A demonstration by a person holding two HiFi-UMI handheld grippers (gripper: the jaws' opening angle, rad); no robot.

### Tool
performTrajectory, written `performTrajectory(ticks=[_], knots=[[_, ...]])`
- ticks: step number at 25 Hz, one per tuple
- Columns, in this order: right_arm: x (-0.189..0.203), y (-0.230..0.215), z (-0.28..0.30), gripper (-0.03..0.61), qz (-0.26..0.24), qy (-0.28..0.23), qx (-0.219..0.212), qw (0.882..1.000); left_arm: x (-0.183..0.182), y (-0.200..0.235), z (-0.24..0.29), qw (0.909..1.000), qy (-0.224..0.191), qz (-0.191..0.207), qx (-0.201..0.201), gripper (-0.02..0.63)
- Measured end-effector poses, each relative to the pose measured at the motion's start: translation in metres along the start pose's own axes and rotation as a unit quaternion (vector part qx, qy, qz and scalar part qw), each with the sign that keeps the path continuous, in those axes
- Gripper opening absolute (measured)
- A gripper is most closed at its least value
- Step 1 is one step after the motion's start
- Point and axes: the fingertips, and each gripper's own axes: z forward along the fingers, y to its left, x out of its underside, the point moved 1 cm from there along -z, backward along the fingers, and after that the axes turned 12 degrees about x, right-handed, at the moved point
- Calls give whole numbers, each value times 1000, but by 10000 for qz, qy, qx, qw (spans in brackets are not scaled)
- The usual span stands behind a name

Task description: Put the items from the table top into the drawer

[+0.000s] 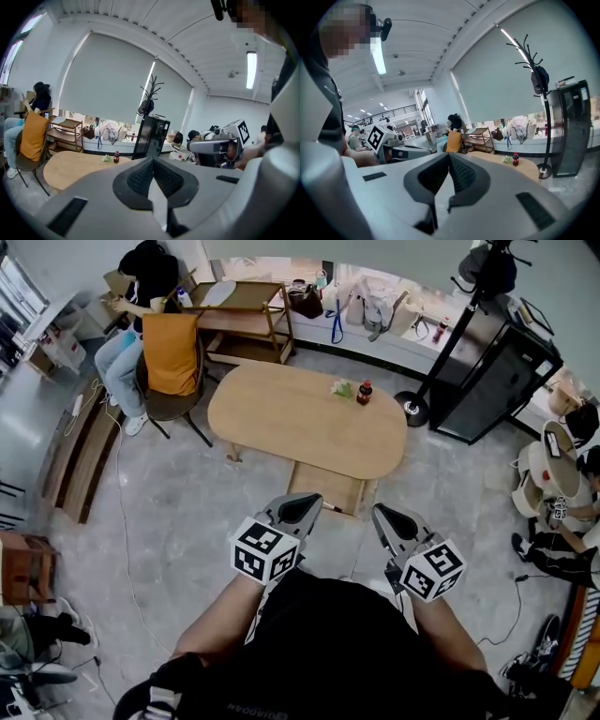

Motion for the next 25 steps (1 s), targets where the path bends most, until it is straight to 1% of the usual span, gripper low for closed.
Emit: performTrajectory(ticks=[3,6,9,11,13,16,19,21,25], knots=[[13,-9,-30,3,11,36,-70,10000,6,-35,7,10000,-16,58,-31,2],[27,-12,-52,3,39,75,-121,9999,16,-61,8,9999,54,139,-57,2],[39,-10,-64,3,11,120,-69,9999,30,-72,2,9996,194,223,-48,2],[48,-5,-69,3,111,194,-3,9998,39,-75,-5,9993,306,208,-25,2],[56,3,-71,3,140,236,56,9996,44,-76,-10,9990,396,222,57,2],[59,13,-64,3,164,213,221,9994,43,-70,-15,9977,534,353,207,2],[55,23,-53,3,309,99,445,9985,39,-61,-26,9959,652,482,395,2],[50,31,-44,3,246,32,552,9982,38,-51,-35,9949,692,570,471,2],[44,46,-27,3,193,-27,678,9975,35,-29,-48,9951,653,510,546,2]])
